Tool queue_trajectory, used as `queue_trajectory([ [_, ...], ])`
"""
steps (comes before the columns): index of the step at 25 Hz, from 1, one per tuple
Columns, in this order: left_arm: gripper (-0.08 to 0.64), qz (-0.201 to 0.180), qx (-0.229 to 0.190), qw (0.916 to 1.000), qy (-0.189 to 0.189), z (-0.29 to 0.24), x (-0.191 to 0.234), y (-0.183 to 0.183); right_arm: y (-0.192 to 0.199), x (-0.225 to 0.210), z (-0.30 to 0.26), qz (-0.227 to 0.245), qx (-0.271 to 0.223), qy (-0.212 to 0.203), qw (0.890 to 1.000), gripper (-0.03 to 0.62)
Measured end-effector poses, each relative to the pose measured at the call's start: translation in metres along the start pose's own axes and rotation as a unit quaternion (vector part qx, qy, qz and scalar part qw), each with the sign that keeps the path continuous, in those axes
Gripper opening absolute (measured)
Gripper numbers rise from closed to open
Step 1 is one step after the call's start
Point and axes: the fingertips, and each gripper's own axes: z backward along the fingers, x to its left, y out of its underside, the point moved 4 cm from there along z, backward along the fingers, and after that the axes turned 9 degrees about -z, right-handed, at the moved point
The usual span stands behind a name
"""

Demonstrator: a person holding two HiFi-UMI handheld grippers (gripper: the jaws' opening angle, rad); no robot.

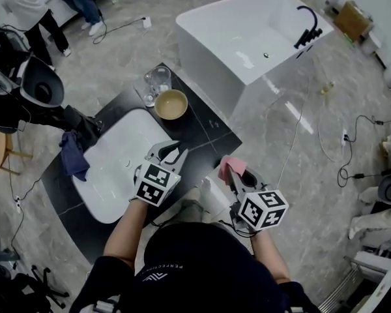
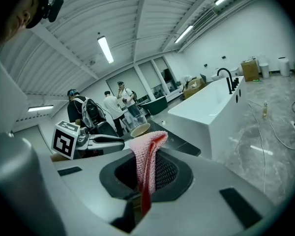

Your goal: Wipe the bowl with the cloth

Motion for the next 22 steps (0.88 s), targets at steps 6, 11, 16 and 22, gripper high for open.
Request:
queue_trajectory([
  [6, 0.098, -0.003, -0.002, 0.9999, -0.016, -0.009, 0.035, 0.000, -0.010, 0.012, -0.035, 0.008, 0.018, -0.014, 1.000, 0.043],
  [11, 0.112, -0.004, -0.009, 0.9999, -0.003, -0.014, 0.053, 0.002, -0.019, 0.022, -0.058, 0.014, 0.027, -0.014, 0.999, 0.043],
  [16, 0.114, 0.002, -0.010, 0.9999, 0.010, -0.022, 0.064, 0.012, -0.026, 0.023, -0.077, 0.012, 0.026, -0.007, 1.000, 0.043],
  [22, 0.118, 0.005, 0.002, 1.0000, 0.004, -0.030, 0.068, 0.020, -0.027, 0.019, -0.091, 0.015, 0.050, -0.016, 0.999, 0.043],
])
